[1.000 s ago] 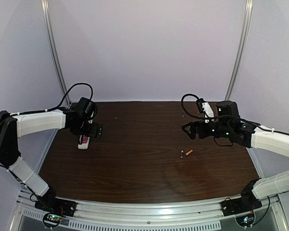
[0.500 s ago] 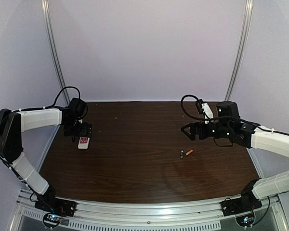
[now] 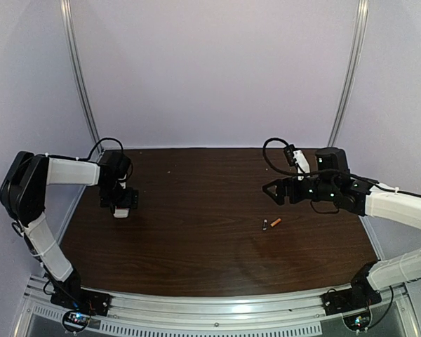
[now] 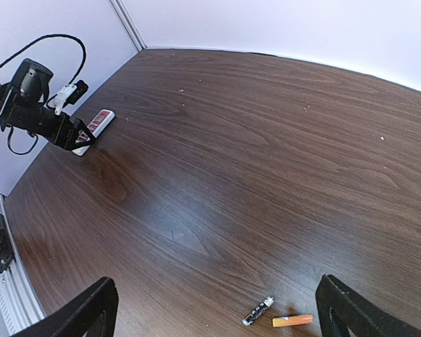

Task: Load the batteries into the remote control
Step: Pick up the remote control from the center of the board.

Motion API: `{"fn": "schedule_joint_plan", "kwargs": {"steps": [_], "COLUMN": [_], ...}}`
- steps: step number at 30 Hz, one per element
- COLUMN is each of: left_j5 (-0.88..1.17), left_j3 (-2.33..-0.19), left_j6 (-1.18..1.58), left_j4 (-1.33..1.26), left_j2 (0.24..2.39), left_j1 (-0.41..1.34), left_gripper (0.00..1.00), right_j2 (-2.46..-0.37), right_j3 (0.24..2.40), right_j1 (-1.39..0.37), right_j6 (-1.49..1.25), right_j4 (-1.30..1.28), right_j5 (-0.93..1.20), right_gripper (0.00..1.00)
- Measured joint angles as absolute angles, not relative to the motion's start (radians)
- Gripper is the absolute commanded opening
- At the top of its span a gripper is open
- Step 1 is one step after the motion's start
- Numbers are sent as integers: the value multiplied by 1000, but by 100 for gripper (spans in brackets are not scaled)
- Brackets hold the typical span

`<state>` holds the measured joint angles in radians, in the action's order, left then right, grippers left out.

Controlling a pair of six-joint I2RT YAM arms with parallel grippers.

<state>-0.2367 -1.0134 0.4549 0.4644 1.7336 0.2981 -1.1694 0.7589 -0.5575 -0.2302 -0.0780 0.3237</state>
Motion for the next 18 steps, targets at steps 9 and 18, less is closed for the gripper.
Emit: {"fn": "schedule_joint_plan", "kwargs": {"steps": [9,18], "left_j5": [-205,-144], "left_j3": [-1002,-961], "left_j6": [456,472], "left_j4": [422,331], "left_j2": [1779,1773], "left_j1": [284,264], "left_gripper": [73,44], "right_j2": [-1169,-1166], "right_j3": [759,759], "right_j1": [-550,-526], "right_j6": [-231,-235], "right_j4": [-77,-64], "right_j5": [335,371], "right_gripper": [100,100]}}
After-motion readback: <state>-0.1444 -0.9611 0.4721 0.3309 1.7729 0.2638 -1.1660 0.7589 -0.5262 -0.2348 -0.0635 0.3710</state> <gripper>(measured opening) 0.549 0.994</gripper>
